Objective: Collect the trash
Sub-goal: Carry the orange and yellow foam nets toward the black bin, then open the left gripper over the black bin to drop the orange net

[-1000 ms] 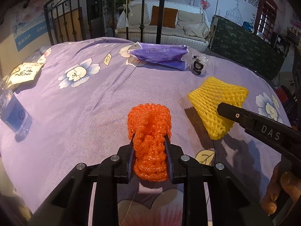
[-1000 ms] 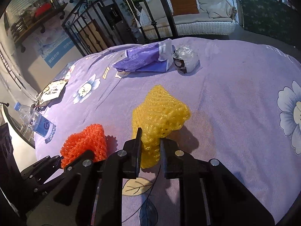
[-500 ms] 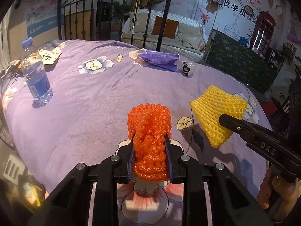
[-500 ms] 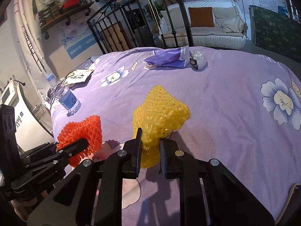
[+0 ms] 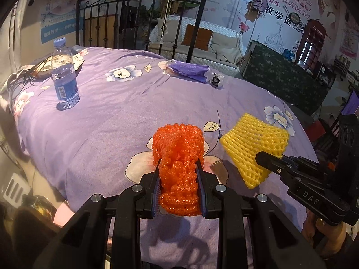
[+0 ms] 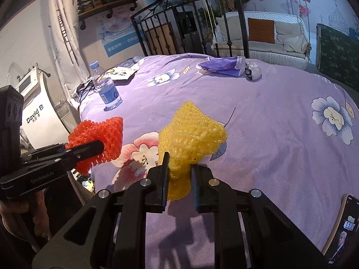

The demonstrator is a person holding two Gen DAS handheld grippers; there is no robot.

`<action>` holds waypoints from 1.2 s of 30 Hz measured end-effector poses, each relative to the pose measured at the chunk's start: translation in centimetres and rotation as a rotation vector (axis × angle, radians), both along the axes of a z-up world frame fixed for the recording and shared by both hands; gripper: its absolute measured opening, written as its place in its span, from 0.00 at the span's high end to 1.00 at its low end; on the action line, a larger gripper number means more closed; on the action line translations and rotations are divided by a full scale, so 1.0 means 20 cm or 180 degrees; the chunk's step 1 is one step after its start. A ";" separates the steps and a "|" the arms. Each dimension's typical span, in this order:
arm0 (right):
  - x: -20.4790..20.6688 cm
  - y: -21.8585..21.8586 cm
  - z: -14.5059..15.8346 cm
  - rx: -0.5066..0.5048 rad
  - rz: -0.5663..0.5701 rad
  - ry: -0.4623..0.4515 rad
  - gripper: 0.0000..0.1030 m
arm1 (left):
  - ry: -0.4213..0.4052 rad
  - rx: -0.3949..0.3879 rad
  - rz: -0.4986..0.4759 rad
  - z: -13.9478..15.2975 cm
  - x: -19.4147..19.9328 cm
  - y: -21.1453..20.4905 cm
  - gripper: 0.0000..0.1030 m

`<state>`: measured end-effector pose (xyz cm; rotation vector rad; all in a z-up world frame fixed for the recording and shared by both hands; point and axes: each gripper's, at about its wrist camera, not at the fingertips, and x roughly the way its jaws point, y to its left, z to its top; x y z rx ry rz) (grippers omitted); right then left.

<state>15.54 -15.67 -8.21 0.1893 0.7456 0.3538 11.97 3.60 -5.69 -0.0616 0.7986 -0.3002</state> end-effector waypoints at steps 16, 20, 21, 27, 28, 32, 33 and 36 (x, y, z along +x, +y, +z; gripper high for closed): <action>-0.30 0.23 0.00 0.0104 0.0633 -0.0062 0.83 | 0.0131 -0.0109 0.0542 -0.05 -0.33 0.28 0.75; -0.33 0.31 0.01 0.0119 0.0791 -0.0055 0.83 | 0.0188 -0.0087 0.0757 -0.07 -0.40 0.40 0.75; -0.34 0.32 0.00 0.0121 0.0824 -0.0055 0.83 | 0.0196 -0.0079 0.0806 -0.07 -0.41 0.42 0.75; -0.36 0.38 0.00 0.0152 0.0935 -0.0033 0.83 | 0.0245 -0.0011 0.1087 -0.08 -0.49 0.58 0.75; -0.37 0.38 0.00 0.0151 0.0941 -0.0032 0.83 | 0.0255 0.0001 0.1129 -0.08 -0.50 0.61 0.75; -0.37 0.39 0.00 0.0162 0.0958 -0.0024 0.83 | 0.0355 0.0068 0.1311 -0.11 -0.54 0.71 0.75; -0.37 0.40 0.00 0.0162 0.0963 -0.0023 0.83 | 0.0401 0.0079 0.1356 -0.13 -0.54 0.73 0.75; -0.37 0.41 0.00 0.0174 0.0983 -0.0013 0.83 | 0.0595 0.0124 0.1497 -0.19 -0.54 0.81 0.75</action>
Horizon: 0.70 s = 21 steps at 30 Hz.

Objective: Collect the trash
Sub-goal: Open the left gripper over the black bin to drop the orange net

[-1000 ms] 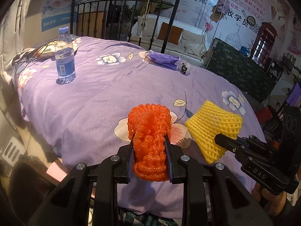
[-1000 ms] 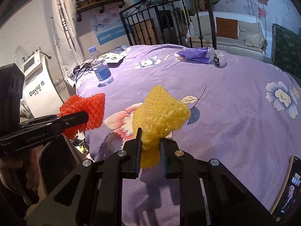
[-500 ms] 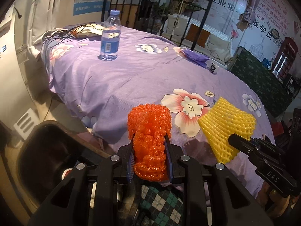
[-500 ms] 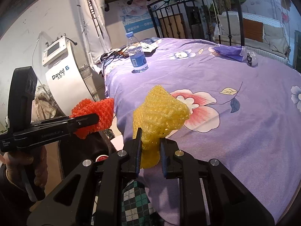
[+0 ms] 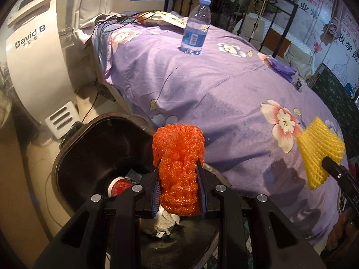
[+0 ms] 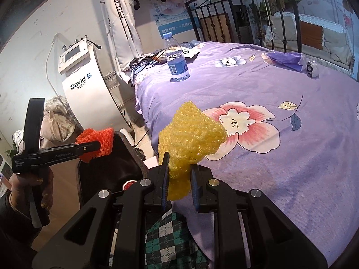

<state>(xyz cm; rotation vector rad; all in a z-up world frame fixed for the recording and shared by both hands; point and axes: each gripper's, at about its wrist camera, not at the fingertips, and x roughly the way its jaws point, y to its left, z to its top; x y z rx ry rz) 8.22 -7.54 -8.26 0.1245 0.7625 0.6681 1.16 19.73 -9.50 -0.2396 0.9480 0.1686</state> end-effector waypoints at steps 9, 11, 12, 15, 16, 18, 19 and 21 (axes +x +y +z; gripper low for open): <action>0.01 0.02 -0.01 -0.0006 0.0042 0.0008 0.83 | 0.0547 -0.0064 0.0217 -0.23 0.03 0.10 0.68; 0.01 0.02 -0.01 -0.0005 0.0047 0.0012 0.83 | 0.0604 -0.0096 0.0241 -0.25 0.03 0.11 0.54; 0.01 0.02 -0.01 -0.0011 0.0052 0.0012 0.83 | 0.0617 -0.0111 0.0241 -0.26 0.03 0.11 0.44; 0.01 0.03 -0.02 -0.0012 0.0065 0.0026 0.83 | 0.0624 -0.0087 0.0269 -0.27 0.02 0.11 0.31; 0.01 0.03 -0.02 -0.0014 0.0069 0.0028 0.83 | 0.0624 -0.0106 0.0270 -0.26 0.02 0.11 0.28; 0.02 0.03 -0.02 -0.0017 0.0081 0.0041 0.83 | 0.0616 -0.0127 0.0292 -0.26 0.02 0.11 0.25; 0.02 0.04 -0.03 -0.0015 0.0086 0.0049 0.83 | 0.0598 -0.0142 0.0300 -0.25 0.03 0.12 0.25; 0.02 0.04 -0.03 -0.0007 0.0100 0.0064 0.83 | 0.0558 -0.0165 0.0313 -0.25 0.03 0.12 0.23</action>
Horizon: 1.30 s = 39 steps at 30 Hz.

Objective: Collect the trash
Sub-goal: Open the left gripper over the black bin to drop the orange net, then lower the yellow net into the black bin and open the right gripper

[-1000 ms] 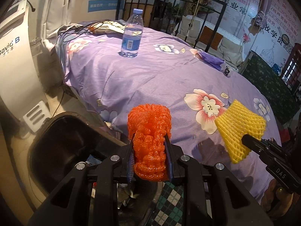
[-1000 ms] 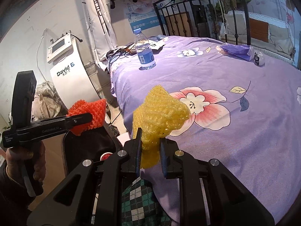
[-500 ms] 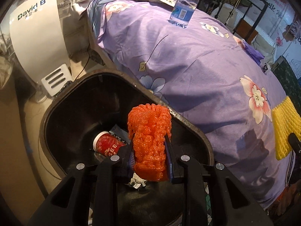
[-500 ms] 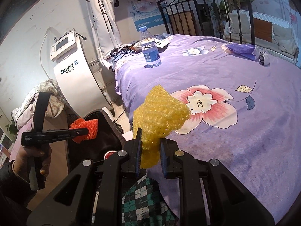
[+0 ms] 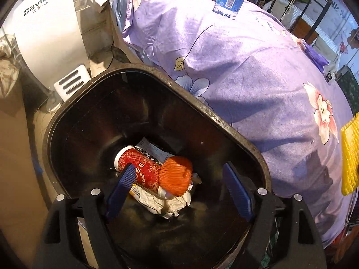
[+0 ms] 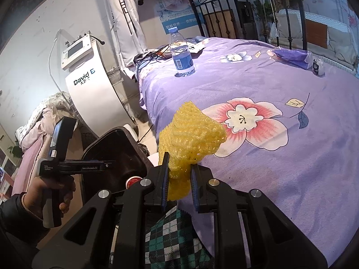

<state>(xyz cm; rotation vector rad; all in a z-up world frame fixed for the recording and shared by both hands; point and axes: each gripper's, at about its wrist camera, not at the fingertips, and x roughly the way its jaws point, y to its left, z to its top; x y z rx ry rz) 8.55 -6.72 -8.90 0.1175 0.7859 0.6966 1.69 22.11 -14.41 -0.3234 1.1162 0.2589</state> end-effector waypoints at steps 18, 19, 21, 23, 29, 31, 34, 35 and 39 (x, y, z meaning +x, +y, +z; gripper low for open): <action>-0.03 0.38 -0.11 0.0057 0.0908 0.0311 0.83 | -0.0612 0.0100 0.0333 0.24 -0.01 0.11 0.18; -0.04 0.43 -0.12 0.0052 0.0981 0.0328 0.83 | -0.0633 0.0102 0.0354 0.25 -0.01 0.13 0.17; -0.05 0.50 -0.12 0.0038 0.1106 0.0343 0.83 | -0.0677 0.0113 0.0413 0.28 -0.02 0.16 0.17; -0.07 0.58 -0.13 0.0017 0.1240 0.0345 0.83 | -0.0730 0.0103 0.0488 0.30 -0.04 0.20 0.17; -0.10 0.77 -0.14 -0.0093 0.1543 0.0340 0.83 | -0.0796 0.0124 0.0565 0.34 -0.05 0.26 0.17; -0.10 0.81 -0.16 -0.0124 0.1619 0.0360 0.83 | -0.0804 0.0140 0.0569 0.34 -0.05 0.27 0.17; -0.11 0.87 -0.19 -0.0193 0.1730 0.0394 0.83 | -0.0814 0.0133 0.0598 0.34 -0.05 0.29 0.17; -0.11 0.89 -0.19 -0.0214 0.1761 0.0404 0.83 | -0.0820 0.0135 0.0611 0.34 -0.05 0.30 0.17; -0.12 0.95 -0.22 -0.0287 0.1850 0.0431 0.83 | -0.0835 0.0137 0.0657 0.35 -0.06 0.33 0.17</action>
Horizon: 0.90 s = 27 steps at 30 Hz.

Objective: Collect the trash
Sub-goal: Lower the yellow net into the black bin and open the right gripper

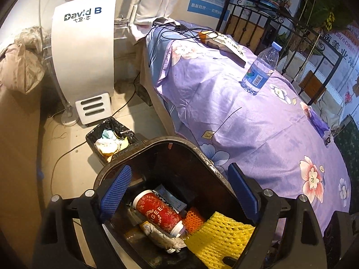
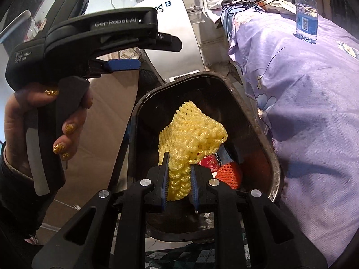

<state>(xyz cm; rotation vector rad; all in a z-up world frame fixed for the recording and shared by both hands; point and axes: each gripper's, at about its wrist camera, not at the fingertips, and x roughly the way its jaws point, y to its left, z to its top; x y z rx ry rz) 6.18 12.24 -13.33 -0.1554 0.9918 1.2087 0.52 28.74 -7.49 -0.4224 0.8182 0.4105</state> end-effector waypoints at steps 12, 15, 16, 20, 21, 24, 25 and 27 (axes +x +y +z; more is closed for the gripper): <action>0.01 0.15 -0.09 -0.0189 0.0127 0.0096 0.78 | -0.0034 -0.0015 0.0090 0.01 0.00 0.06 0.17; 0.01 0.16 -0.11 -0.0181 0.0104 0.0151 0.48 | -0.0015 0.0006 0.0076 0.00 0.00 0.06 0.17; 0.00 0.16 -0.10 -0.0176 0.0084 0.0137 0.36 | -0.0005 0.0002 0.0068 -0.01 0.01 0.06 0.17; -0.02 0.14 -0.09 -0.0140 0.0108 0.0132 0.28 | 0.0025 -0.0037 0.0047 -0.03 0.01 0.06 0.17; -0.02 0.14 -0.09 -0.0146 0.0095 0.0111 0.25 | 0.0029 -0.0043 0.0040 -0.03 0.01 0.06 0.17; -0.03 0.12 -0.08 -0.0138 0.0087 0.0059 0.25 | 0.0048 -0.0058 0.0006 -0.04 0.01 0.05 0.17; -0.03 0.11 -0.08 -0.0124 0.0083 0.0056 0.24 | 0.0049 -0.0062 -0.0004 -0.04 0.02 0.05 0.17; -0.03 0.10 -0.06 -0.0077 0.0080 0.0029 0.22 | 0.0048 -0.0062 -0.0027 -0.03 0.02 0.04 0.17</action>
